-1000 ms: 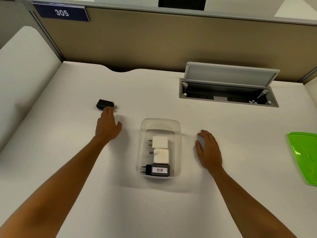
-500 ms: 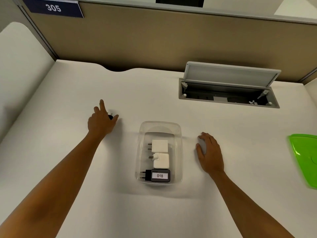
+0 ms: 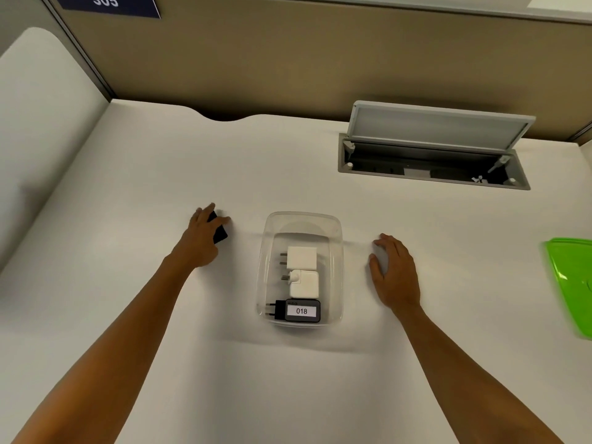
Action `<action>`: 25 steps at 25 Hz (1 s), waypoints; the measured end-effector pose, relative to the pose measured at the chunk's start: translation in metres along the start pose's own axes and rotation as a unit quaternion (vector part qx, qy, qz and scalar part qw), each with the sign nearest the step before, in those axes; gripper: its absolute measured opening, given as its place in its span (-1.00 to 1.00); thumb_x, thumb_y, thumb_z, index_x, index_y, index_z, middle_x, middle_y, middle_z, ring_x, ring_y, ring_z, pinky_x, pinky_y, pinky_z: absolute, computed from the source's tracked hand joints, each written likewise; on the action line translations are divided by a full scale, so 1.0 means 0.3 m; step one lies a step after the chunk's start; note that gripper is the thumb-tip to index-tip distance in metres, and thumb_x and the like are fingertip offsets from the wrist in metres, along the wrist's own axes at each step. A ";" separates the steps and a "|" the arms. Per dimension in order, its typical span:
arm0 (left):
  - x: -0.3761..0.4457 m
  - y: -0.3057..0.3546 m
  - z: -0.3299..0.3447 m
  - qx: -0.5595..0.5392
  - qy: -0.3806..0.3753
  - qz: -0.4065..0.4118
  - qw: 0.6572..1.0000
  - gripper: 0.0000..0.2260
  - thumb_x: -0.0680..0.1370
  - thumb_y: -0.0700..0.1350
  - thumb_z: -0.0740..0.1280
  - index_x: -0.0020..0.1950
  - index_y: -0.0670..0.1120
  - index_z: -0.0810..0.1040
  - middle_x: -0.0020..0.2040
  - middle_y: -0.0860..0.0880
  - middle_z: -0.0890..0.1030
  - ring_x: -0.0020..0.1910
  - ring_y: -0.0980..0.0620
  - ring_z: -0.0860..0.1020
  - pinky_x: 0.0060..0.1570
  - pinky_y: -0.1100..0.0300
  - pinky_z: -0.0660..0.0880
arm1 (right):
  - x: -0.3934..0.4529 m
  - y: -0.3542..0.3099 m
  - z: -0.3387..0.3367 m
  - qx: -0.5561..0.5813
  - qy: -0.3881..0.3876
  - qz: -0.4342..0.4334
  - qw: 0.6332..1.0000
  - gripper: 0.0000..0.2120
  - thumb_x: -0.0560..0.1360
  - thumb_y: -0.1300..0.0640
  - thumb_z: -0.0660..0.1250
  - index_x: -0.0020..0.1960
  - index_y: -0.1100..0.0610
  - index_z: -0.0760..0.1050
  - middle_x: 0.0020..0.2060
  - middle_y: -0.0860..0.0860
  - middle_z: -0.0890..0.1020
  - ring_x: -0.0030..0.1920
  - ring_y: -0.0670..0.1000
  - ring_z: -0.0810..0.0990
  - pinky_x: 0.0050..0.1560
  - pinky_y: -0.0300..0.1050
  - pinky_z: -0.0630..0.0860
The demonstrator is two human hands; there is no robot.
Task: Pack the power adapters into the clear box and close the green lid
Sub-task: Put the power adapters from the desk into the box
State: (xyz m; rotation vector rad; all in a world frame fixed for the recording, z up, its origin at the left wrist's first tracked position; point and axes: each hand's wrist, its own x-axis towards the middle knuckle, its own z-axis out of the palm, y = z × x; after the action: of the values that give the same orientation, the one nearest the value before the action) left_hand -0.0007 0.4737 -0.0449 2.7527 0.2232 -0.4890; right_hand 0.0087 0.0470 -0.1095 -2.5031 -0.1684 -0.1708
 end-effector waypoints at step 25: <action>-0.259 0.393 -0.009 -0.076 0.281 0.091 0.952 -0.66 0.57 -0.05 0.36 0.31 -0.10 0.44 0.15 -0.10 0.52 0.07 -0.11 0.43 0.05 0.04 0.42 | -0.003 -0.004 -0.012 0.020 0.000 0.008 1.000 -0.64 0.56 0.03 0.28 0.33 0.10 0.45 0.36 0.01 0.50 0.38 0.03 0.44 0.43 -0.03 0.36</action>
State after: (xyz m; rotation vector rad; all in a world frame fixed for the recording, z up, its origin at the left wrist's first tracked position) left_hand -0.0472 0.3575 0.0204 2.6581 0.1293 0.3564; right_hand 0.0072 0.0456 -0.1061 -2.4647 -0.1498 -0.1606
